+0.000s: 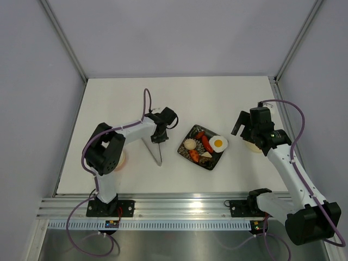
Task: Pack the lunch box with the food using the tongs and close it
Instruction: Adjust the clamp at the center of the board, then move the packing box to the center of the board.
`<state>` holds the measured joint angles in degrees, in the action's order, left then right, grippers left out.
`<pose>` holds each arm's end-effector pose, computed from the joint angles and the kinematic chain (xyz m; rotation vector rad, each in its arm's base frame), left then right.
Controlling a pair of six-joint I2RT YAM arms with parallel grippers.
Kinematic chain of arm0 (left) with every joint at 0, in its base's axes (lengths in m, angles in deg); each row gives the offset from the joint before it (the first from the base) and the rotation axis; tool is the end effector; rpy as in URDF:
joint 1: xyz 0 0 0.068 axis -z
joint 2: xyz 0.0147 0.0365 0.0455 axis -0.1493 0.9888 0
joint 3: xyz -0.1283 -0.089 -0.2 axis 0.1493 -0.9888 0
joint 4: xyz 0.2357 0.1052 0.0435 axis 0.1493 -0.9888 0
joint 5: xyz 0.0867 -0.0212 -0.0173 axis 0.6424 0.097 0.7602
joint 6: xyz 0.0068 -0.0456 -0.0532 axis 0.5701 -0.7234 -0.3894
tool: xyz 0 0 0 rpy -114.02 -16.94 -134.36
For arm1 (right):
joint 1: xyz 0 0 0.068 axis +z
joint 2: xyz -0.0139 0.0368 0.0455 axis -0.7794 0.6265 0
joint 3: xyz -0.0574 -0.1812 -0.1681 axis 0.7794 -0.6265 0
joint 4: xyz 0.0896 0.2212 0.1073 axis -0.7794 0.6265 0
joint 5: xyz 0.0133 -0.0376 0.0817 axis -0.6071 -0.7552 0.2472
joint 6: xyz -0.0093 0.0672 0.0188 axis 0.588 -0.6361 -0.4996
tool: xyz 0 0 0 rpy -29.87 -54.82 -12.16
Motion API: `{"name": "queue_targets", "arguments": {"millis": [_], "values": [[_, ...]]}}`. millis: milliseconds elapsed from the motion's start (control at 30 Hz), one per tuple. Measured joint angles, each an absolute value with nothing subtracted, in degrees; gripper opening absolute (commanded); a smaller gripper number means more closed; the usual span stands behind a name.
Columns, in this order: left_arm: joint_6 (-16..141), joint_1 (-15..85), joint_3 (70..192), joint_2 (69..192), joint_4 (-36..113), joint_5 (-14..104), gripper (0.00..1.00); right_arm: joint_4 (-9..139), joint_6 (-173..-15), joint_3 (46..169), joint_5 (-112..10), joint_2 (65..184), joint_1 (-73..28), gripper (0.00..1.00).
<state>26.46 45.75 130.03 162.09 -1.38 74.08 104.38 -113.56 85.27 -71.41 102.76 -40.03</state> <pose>0.3001 -0.2018 0.1289 -0.3144 2.6721 0.1110 0.2336 0.0334 0.2632 0.4120 2.3170 0.0613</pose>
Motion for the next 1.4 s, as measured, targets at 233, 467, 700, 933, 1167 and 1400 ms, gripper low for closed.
{"name": "queue_targets", "arguments": {"millis": [233,467,700,933,1167,1400], "values": [[36.0,45.8,128.7,161.4,1.9,73.2,0.04,104.7,-113.6,85.3,-71.4,102.8,-40.0,0.99],[45.0,45.7,125.2,156.1,4.4,69.1,0.11,104.7,-113.6,85.3,-71.4,103.1,-40.0,1.0],[50.5,46.1,124.0,154.4,6.4,61.8,0.23,104.7,-113.9,85.3,-71.2,103.8,-40.0,0.99],[53.3,46.9,124.4,154.5,5.9,58.0,0.61,104.7,-114.1,85.3,-70.7,104.0,-40.0,1.0],[53.5,47.2,126.2,149.9,1.6,60.2,0.92,104.7,-114.0,85.3,-70.2,104.0,-40.0,1.0],[49.4,40.2,124.9,135.7,-2.5,64.1,0.91,104.7,-114.1,85.3,-69.8,104.0,-40.0,0.99]]}}
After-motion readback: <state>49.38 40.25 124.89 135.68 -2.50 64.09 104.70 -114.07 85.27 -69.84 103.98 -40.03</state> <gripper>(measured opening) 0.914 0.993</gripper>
